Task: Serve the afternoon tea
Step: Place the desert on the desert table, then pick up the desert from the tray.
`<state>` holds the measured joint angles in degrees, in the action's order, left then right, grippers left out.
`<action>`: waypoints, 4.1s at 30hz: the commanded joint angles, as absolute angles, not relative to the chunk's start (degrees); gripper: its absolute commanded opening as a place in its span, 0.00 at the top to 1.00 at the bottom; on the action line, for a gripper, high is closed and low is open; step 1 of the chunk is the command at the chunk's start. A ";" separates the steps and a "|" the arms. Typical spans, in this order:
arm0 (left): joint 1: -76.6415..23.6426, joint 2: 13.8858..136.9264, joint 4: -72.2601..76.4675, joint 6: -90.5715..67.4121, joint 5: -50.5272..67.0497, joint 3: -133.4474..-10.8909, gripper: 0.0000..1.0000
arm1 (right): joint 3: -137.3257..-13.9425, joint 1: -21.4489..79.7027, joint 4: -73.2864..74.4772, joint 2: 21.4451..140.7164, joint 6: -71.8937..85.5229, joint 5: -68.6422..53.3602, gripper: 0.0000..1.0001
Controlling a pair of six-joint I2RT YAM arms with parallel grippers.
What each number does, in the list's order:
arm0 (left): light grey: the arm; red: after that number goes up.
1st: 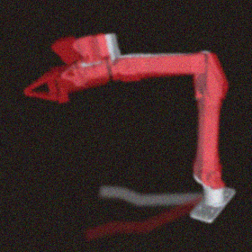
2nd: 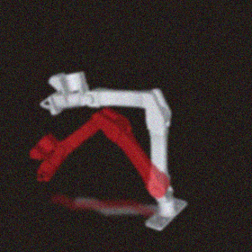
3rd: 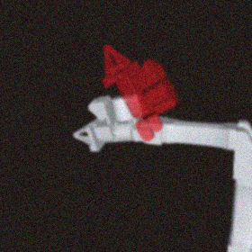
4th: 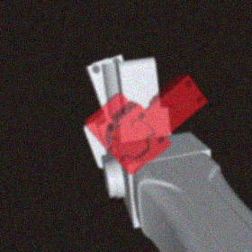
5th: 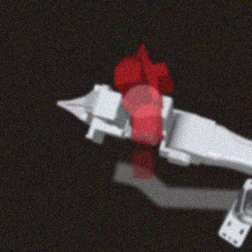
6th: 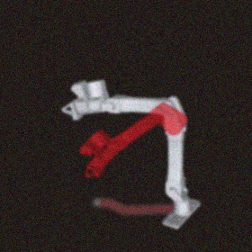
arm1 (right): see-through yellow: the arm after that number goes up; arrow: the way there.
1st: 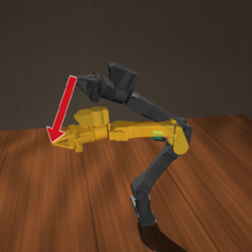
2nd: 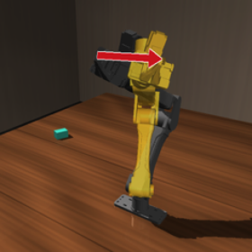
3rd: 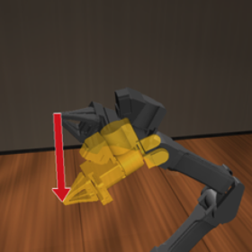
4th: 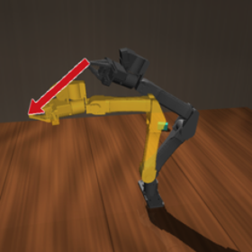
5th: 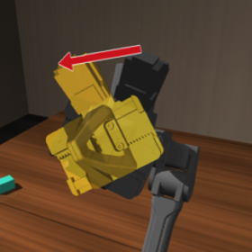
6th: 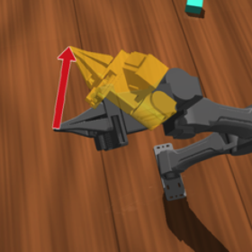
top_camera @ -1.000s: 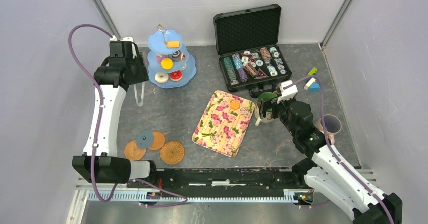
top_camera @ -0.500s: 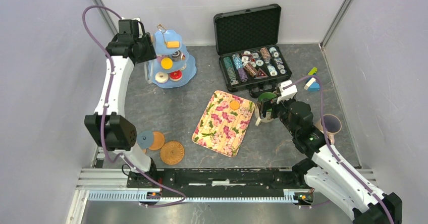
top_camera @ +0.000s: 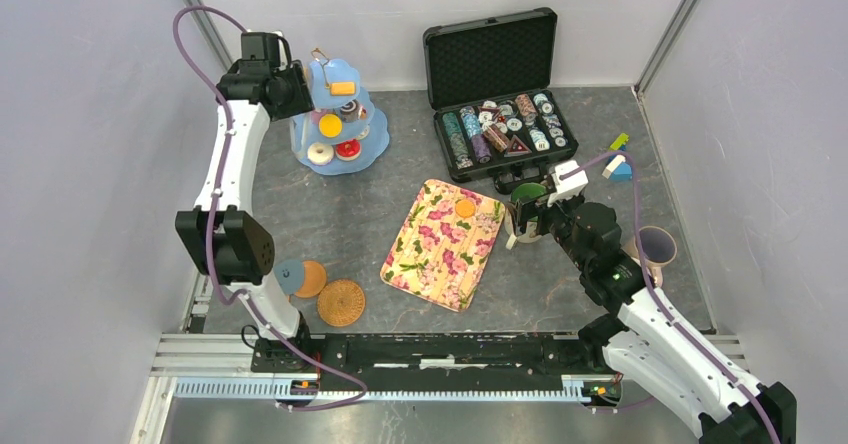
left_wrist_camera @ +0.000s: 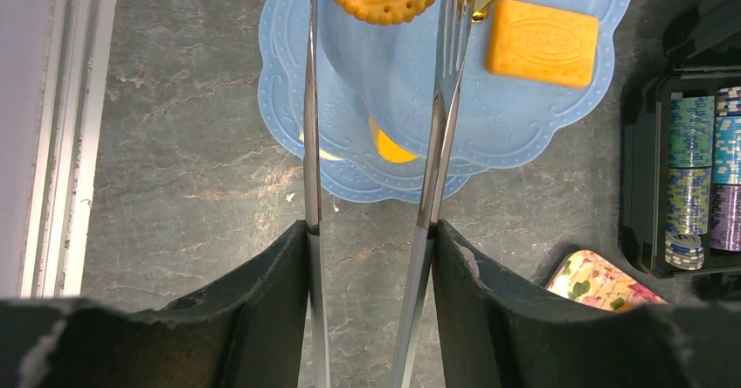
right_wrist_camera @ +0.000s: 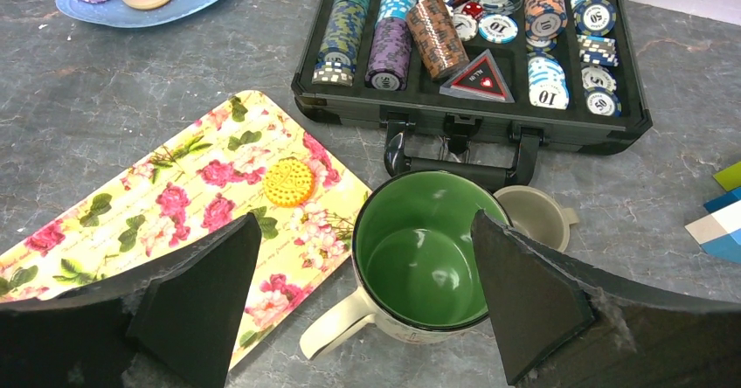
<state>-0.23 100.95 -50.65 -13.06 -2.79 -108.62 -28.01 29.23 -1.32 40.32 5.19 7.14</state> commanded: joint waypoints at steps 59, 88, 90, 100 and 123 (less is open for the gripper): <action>-0.09 84.74 -48.78 -12.78 -6.37 -100.07 0.44 | -27.86 29.18 -4.04 40.94 4.44 4.27 0.02; -52.91 102.42 -43.94 -15.88 -8.21 -85.68 0.43 | -27.64 29.18 -2.11 38.43 4.60 4.47 0.02; -52.86 104.42 -43.85 -15.56 -8.23 -87.05 0.42 | -27.67 29.16 -2.11 38.43 4.57 4.48 0.02; -52.44 109.17 -44.46 -15.44 -9.54 -90.03 0.41 | -27.11 29.18 -2.33 38.47 4.34 5.09 0.02; -49.72 112.28 -44.30 -16.48 -5.49 -90.18 0.55 | -26.36 29.18 -3.25 39.10 4.58 4.80 0.02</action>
